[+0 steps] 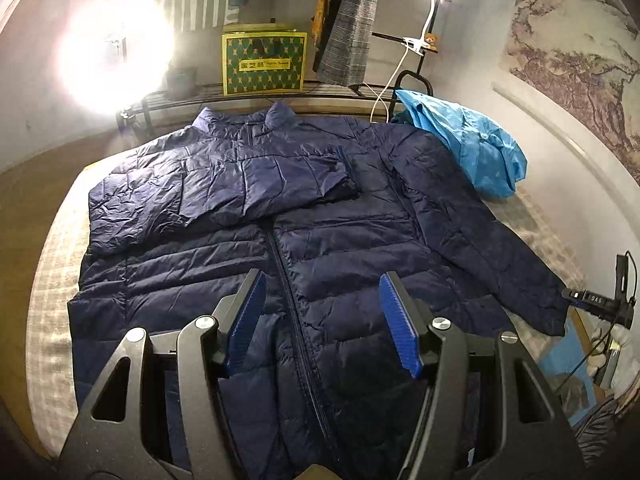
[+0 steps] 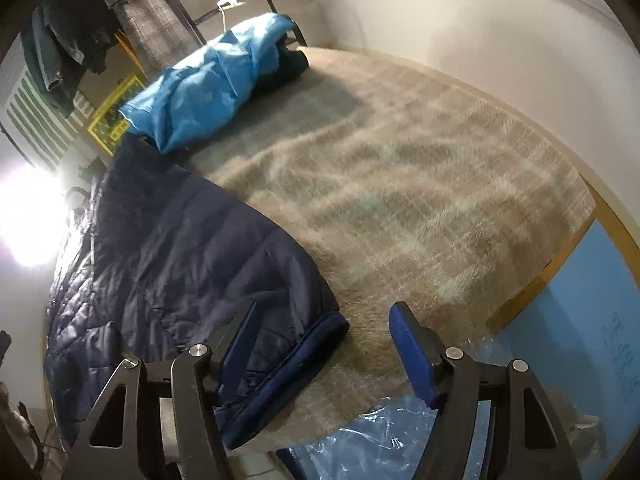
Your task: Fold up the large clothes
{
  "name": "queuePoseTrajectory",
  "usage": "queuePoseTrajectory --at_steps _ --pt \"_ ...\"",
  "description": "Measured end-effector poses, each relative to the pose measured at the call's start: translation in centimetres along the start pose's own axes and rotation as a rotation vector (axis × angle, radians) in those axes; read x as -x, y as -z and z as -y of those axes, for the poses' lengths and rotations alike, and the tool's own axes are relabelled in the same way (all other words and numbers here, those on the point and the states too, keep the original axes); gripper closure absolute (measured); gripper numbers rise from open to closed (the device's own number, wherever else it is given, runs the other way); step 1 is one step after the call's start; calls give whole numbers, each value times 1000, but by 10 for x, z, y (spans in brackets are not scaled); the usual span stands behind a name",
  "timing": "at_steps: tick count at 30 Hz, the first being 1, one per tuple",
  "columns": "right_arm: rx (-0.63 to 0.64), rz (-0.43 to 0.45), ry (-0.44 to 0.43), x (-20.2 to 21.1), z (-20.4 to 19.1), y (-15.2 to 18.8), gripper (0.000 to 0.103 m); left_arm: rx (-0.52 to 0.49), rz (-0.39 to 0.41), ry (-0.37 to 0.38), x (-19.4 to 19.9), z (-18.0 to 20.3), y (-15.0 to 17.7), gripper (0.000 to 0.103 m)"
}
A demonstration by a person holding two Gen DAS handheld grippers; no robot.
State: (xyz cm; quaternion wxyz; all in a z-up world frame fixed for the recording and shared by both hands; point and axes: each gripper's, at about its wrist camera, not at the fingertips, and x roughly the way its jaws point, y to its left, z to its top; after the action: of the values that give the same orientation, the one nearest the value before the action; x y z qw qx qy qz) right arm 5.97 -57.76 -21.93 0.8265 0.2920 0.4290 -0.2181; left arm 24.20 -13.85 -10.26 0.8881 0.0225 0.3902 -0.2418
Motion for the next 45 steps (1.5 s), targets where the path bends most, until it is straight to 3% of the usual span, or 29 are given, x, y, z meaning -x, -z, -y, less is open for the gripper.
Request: queuePoseTrajectory --at_steps 3,5,7,10,15,19,23,27,35,42,45 --pt "10 -15 -4 -8 -2 1 46 28 7 13 3 -6 -2 42" --pt "32 -25 -21 -13 -9 1 72 34 15 5 7 -10 -2 42" --pt "40 -27 -58 -13 -16 -1 89 36 22 -2 11 -14 -3 42" --pt "3 5 -111 -3 -23 -2 96 51 37 -12 18 -25 -3 42" --pt "-25 98 -248 34 -51 -12 97 102 58 -19 27 -44 -7 42" --pt "49 179 -356 67 -106 -24 97 142 69 -25 32 -60 -10 42" --pt "127 204 -473 77 -173 -27 98 178 78 -26 37 -73 -11 42" --pt "226 162 -557 65 -244 -16 98 214 89 -28 42 -87 -12 42" --pt "388 15 -629 5 -354 27 98 285 82 -44 45 -113 -6 42" --pt "468 -137 -598 -65 -402 63 97 331 30 -43 31 -127 5 42" --pt "502 -165 -578 -75 -409 69 87 336 11 -36 24 -128 7 42"
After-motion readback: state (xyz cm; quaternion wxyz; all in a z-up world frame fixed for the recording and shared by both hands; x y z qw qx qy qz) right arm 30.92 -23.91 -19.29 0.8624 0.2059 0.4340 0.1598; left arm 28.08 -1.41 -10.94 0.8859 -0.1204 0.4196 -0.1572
